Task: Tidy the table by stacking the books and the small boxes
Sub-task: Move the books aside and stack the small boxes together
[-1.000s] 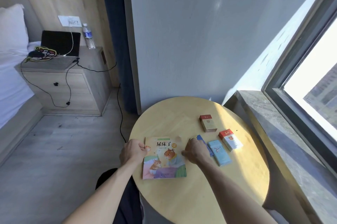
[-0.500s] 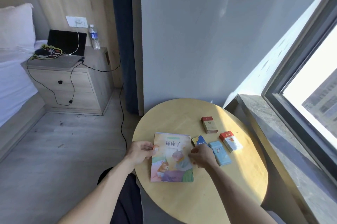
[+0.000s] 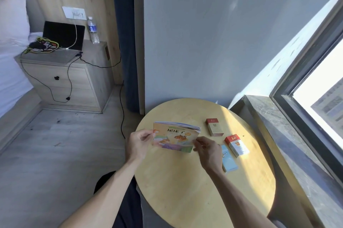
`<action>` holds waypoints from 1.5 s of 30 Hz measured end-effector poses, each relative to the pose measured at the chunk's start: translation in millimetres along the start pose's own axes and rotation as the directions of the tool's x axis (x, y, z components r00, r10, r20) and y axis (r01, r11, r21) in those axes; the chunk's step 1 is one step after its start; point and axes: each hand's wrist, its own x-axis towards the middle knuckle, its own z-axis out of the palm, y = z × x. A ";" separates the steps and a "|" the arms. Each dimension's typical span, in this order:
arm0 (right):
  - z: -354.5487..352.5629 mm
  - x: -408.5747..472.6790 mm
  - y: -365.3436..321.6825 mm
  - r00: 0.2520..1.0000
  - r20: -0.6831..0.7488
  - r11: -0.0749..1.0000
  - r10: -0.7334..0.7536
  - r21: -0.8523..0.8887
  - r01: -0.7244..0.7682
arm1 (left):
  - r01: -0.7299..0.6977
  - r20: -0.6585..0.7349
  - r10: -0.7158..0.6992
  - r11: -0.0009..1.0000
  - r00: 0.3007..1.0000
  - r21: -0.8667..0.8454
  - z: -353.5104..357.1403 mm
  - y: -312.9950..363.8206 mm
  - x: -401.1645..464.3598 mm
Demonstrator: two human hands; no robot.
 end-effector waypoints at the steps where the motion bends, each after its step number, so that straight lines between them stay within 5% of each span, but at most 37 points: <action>1: 1.3 2.7 0.5 1.000 0.007 1.000 0.006 0.006 -0.006 | 0.006 -0.001 -0.006 1.000 1.000 0.017 1.4 -3.7 2.0; 8: 22.8 60.5 -3.2 0.986 -0.013 0.983 0.166 -0.082 -0.166 | 0.077 -0.019 -0.076 0.994 0.997 0.074 24.3 -2.4 44.8; 17: 48.0 153.5 8.9 0.916 0.112 0.915 0.385 -0.180 -0.362 | 0.173 0.005 -0.189 0.910 0.982 0.377 59.2 -4.7 125.2; 28: 53.2 198.7 19.7 0.916 0.069 0.908 0.394 -0.183 -0.377 | 0.152 -0.030 -0.156 0.883 0.987 0.444 84.3 -6.6 157.4; 32: 53.3 200.3 20.1 0.914 0.075 0.906 0.399 -0.186 -0.381 | 0.067 0.058 -0.112 0.858 0.992 0.509 87.2 -4.4 162.3; 38: 53.0 200.1 21.2 0.917 0.080 0.906 0.391 -0.210 -0.368 | -0.147 0.339 -0.188 0.640 0.922 0.754 94.0 17.4 186.9; 45: 56.2 199.8 24.8 0.919 0.072 0.898 0.388 -0.256 -0.359 | -0.152 0.401 -0.276 0.627 0.874 0.764 92.9 20.6 203.4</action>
